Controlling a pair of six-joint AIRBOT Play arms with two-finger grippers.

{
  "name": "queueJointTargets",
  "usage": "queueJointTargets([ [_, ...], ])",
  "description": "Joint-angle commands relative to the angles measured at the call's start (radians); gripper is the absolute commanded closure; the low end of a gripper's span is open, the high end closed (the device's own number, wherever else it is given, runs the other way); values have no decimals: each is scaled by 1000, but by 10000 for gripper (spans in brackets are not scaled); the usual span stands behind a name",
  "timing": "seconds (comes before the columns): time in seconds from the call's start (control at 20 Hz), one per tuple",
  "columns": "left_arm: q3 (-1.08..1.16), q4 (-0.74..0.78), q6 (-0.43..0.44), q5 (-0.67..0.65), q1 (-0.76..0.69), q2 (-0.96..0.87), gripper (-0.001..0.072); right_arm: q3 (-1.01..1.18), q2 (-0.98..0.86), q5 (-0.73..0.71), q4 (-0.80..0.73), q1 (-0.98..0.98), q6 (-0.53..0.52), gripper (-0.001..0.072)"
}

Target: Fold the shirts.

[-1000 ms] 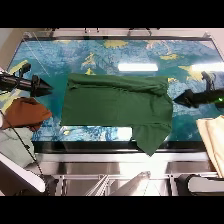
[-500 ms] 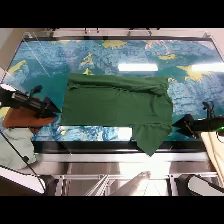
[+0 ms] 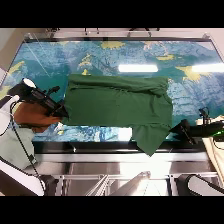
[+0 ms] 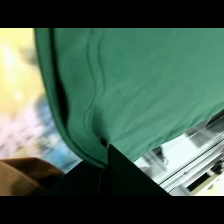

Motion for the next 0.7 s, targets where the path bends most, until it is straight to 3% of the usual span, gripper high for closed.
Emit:
queueJointTargets([
  [0.0, 60, 49, -10, 6, -26, -8, 682, -59, 1, -11, 10, 25, -6, 272],
  [0.35, 69, 45, -10, 2, -25, -8, 682, -111, -45, -167, 242, 226, -98, 284],
  [0.4, 69, 45, -10, -5, -25, -7, 682, -109, -60, -164, 299, 253, -138, 343],
  [0.45, 69, 45, -10, -15, -25, -7, 682, -106, -65, -129, 340, 264, -198, 643],
  [0.5, 69, 46, -9, -32, -22, -7, 682, -105, -63, -87, 355, 260, -226, 688],
  [0.65, 69, 48, -7, -113, 13, -4, 682, -100, -2, 23, 323, 176, -229, 688],
])
